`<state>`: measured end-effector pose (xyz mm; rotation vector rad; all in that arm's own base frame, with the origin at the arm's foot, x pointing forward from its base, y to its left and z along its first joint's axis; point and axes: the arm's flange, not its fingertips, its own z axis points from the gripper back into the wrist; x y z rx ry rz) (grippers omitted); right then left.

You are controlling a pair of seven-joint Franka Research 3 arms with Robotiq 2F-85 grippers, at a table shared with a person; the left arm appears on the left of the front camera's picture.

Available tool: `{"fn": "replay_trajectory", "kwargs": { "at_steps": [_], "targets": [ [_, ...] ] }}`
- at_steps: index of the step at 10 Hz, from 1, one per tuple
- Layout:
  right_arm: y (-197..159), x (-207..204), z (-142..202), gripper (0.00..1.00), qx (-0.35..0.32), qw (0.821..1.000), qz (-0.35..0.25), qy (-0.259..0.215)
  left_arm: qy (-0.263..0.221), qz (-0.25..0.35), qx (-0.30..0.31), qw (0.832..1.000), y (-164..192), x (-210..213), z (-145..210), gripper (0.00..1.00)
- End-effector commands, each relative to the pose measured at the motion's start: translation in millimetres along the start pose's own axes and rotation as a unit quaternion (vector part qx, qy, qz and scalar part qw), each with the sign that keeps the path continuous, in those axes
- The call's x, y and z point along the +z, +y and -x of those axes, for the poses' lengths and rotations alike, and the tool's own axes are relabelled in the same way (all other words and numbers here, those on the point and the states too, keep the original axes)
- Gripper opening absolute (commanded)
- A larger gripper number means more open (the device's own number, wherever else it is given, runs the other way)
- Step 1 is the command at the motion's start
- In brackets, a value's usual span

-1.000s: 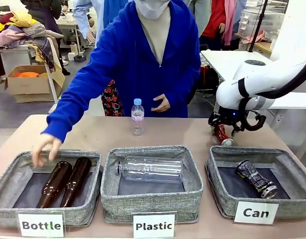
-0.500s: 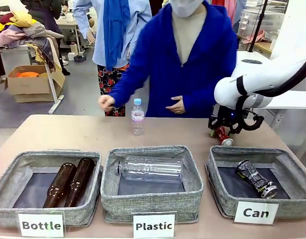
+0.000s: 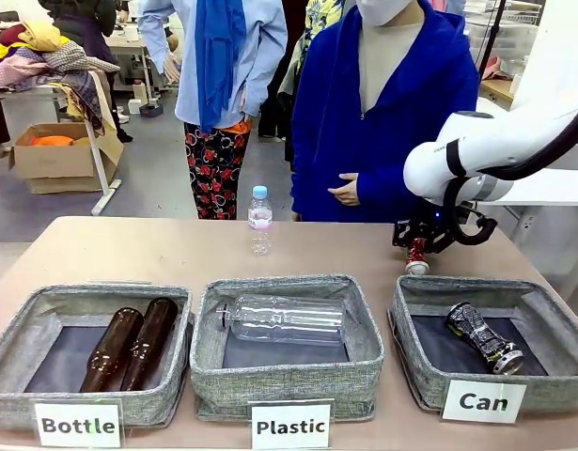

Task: Sort the can waste into the basket.
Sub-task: Pick up the can waste from the table and place it in the right Fabric basket.

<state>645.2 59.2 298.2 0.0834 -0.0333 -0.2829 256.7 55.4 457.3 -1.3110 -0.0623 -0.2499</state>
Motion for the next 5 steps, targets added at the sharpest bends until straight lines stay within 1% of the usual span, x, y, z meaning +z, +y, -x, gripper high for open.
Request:
{"fn": "replay_trajectory", "kwargs": {
  "at_steps": [1, 2, 3, 4, 5],
  "targets": [
    [-1.7, 6.8, -1.1, 0.00, -0.001, 1.000, -0.027, 0.012, 0.059, -0.019, 0.015, 0.998, 25.5, -66.6, -8.9, 1.00],
    [-3.9, 12.4, 1.7, 0.00, 0.000, 0.999, -0.033, 0.009, 0.100, -0.020, 0.017, 0.995, 31.2, -91.9, -14.3, 1.00],
    [-6.7, 20.5, 0.8, 0.00, 0.003, 0.999, -0.044, 0.007, 0.116, -0.035, 0.022, 0.992, 35.2, -114.8, -18.9, 1.00],
    [-9.5, 31.1, 1.7, 0.00, 0.010, 0.998, -0.054, 0.005, 0.118, -0.035, 0.028, 0.992, 37.4, -130.9, -21.8, 1.00],
    [-14.2, 50.0, 6.4, 0.00, 0.026, 0.996, -0.080, 0.006, 0.110, -0.029, 0.022, 0.993, 26.4, -85.2, -38.1, 1.00]
  ]
}}
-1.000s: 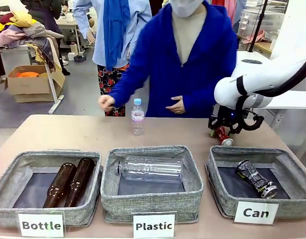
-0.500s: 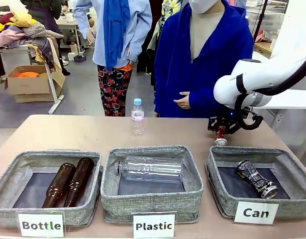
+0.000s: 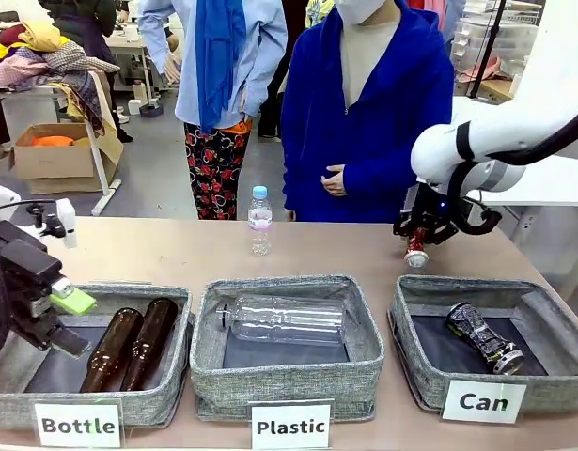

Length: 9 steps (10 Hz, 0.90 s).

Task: Sort the can waste into the basket.
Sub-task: Pick up the can waste from the table and place it in the right Fabric basket.

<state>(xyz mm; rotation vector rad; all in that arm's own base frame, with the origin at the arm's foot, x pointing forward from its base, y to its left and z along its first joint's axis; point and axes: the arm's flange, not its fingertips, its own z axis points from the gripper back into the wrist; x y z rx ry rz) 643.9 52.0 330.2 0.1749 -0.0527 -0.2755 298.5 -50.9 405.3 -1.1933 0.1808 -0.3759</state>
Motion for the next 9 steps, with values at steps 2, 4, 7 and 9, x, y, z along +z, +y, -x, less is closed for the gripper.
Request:
{"fn": "replay_trajectory", "kwargs": {
  "at_steps": [2, 4, 7, 9],
  "targets": [
    [-16.2, 84.2, 35.4, 0.00, 0.095, 0.989, -0.108, 0.039, -0.022, 0.009, -0.002, 1.000, -4.6, 23.7, 15.4, 1.00],
    [-26.9, 125.9, 76.5, 0.00, 0.218, 0.958, -0.142, 0.118, -0.022, 0.009, -0.002, 1.000, -4.6, 23.7, 15.4, 1.00],
    [-51.3, 123.2, 136.1, 0.00, 0.601, 0.727, -0.020, 0.332, -0.022, 0.009, -0.002, 1.000, -4.6, 23.7, 15.4, 1.00],
    [-65.4, 116.0, 160.4, 0.00, 0.720, 0.624, 0.027, 0.302, -0.022, 0.009, -0.002, 1.000, -4.6, 23.7, 15.4, 1.00]
  ]
}}
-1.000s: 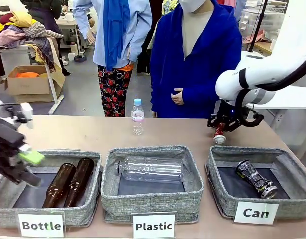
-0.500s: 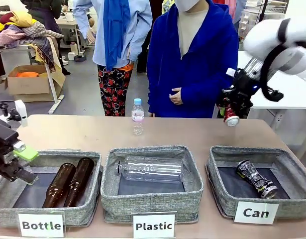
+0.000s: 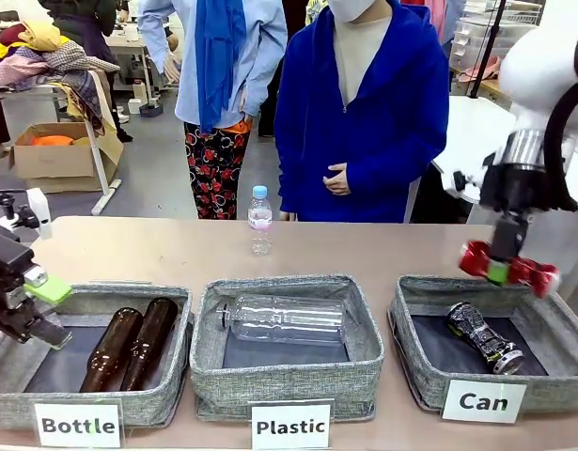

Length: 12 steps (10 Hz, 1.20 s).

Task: Sort the can waste into the basket.
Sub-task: Pick up the can waste from the table and place it in the right Fabric basket.

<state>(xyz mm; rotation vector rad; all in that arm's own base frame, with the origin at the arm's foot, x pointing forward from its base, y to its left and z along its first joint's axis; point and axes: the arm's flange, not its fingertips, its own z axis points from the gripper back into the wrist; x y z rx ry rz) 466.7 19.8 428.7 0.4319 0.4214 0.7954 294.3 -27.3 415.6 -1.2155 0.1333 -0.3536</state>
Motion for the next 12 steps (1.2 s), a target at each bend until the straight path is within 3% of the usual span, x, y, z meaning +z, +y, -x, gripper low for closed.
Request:
{"fn": "replay_trajectory", "kwargs": {
  "at_steps": [1, 3, 5, 8, 9, 10, 11, 12],
  "targets": [
    [0.2, -8.6, 14.8, 0.00, 0.298, 0.927, 0.174, 0.150, 0.004, 0.002, 0.003, 1.000, -1.8, 1.0, 3.1, 1.00],
    [0.5, -18.3, 22.3, 0.00, 0.298, 0.927, 0.198, 0.112, 0.004, 0.002, 0.003, 1.000, -1.8, 1.0, 3.1, 1.00],
    [6.4, -25.9, 28.8, 0.00, 0.315, 0.910, 0.251, 0.100, 0.004, 0.002, 0.003, 1.000, -1.8, 1.0, 3.1, 1.00],
    [17.4, -31.1, 33.5, 0.00, 0.310, 0.913, 0.256, 0.075, 0.004, 0.002, 0.003, 1.000, -1.8, 1.0, 3.1, 1.00],
    [19.2, -32.6, 33.4, 0.47, 0.302, 0.915, 0.256, 0.074, 0.004, 0.002, 0.003, 1.000, -1.8, 1.0, 3.1, 1.00],
    [19.5, -33.1, 32.9, 0.82, 0.300, 0.915, 0.259, 0.072, 0.004, 0.002, 0.003, 1.000, -1.8, 1.0, 3.1, 1.00],
    [19.2, -33.1, 32.3, 1.00, 0.303, 0.912, 0.265, 0.076, 0.004, 0.002, 0.003, 1.000, -1.8, 1.0, 3.1, 1.00],
    [18.4, -32.4, 31.3, 1.00, 0.300, 0.914, 0.262, 0.079, 0.004, 0.002, 0.003, 1.000, -1.8, 1.0, 3.1, 1.00]
  ]
}}
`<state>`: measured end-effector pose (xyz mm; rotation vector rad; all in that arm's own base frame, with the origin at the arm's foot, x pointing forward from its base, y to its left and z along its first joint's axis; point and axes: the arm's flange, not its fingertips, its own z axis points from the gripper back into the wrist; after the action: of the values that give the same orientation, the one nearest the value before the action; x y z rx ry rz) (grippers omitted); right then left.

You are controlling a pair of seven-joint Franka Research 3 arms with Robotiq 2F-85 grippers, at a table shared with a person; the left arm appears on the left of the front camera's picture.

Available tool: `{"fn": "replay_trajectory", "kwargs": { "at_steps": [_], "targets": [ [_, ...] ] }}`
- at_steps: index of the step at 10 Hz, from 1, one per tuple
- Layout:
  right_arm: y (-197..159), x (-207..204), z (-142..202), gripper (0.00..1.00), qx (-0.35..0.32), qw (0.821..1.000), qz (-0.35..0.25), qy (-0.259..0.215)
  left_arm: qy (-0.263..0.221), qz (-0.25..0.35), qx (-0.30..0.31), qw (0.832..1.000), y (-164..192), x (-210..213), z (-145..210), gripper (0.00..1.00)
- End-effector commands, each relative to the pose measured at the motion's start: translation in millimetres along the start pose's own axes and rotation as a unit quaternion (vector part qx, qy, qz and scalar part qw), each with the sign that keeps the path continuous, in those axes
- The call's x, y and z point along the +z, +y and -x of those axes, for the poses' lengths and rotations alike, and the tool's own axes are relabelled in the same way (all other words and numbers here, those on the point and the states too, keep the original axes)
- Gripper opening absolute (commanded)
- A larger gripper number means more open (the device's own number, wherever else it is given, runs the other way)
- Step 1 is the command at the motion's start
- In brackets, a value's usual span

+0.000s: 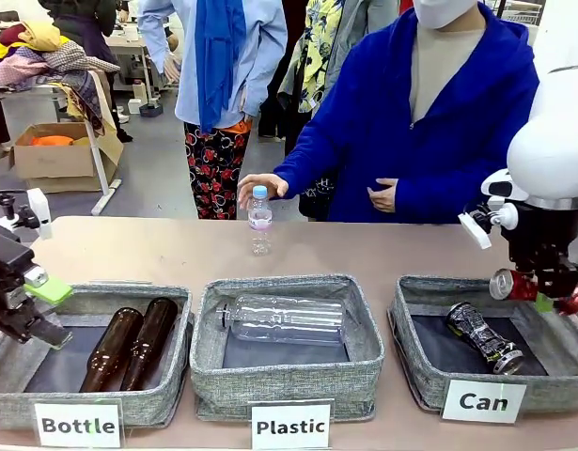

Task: Sort the can waste into the basket.
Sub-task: Pick up the can waste from the table and place it in the right Fabric basket.

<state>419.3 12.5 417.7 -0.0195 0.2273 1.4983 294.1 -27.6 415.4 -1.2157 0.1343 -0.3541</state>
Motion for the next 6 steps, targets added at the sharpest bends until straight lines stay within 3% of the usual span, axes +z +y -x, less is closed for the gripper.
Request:
{"fn": "replay_trajectory", "kwargs": {
  "at_steps": [1, 4, 5, 6],
  "targets": [
    [-0.9, 0.2, -2.3, 1.00, -0.003, 1.000, 0.005, -0.009, 0.003, 0.002, 0.003, 1.000, -1.8, 1.3, 3.0, 1.00],
    [-1.5, 3.3, -3.4, 1.00, -0.018, 0.998, -0.022, -0.050, 0.003, 0.002, 0.003, 1.000, -1.8, 1.3, 3.0, 1.00],
    [-3.4, 9.3, -2.4, 1.00, -0.045, 0.992, -0.069, -0.098, 0.003, 0.002, 0.003, 1.000, -1.8, 1.3, 3.0, 1.00],
    [-7.5, 17.2, -1.0, 1.00, -0.113, 0.970, -0.135, -0.170, 0.003, 0.002, 0.003, 1.000, -1.8, 1.3, 3.0, 1.00]
  ]
}}
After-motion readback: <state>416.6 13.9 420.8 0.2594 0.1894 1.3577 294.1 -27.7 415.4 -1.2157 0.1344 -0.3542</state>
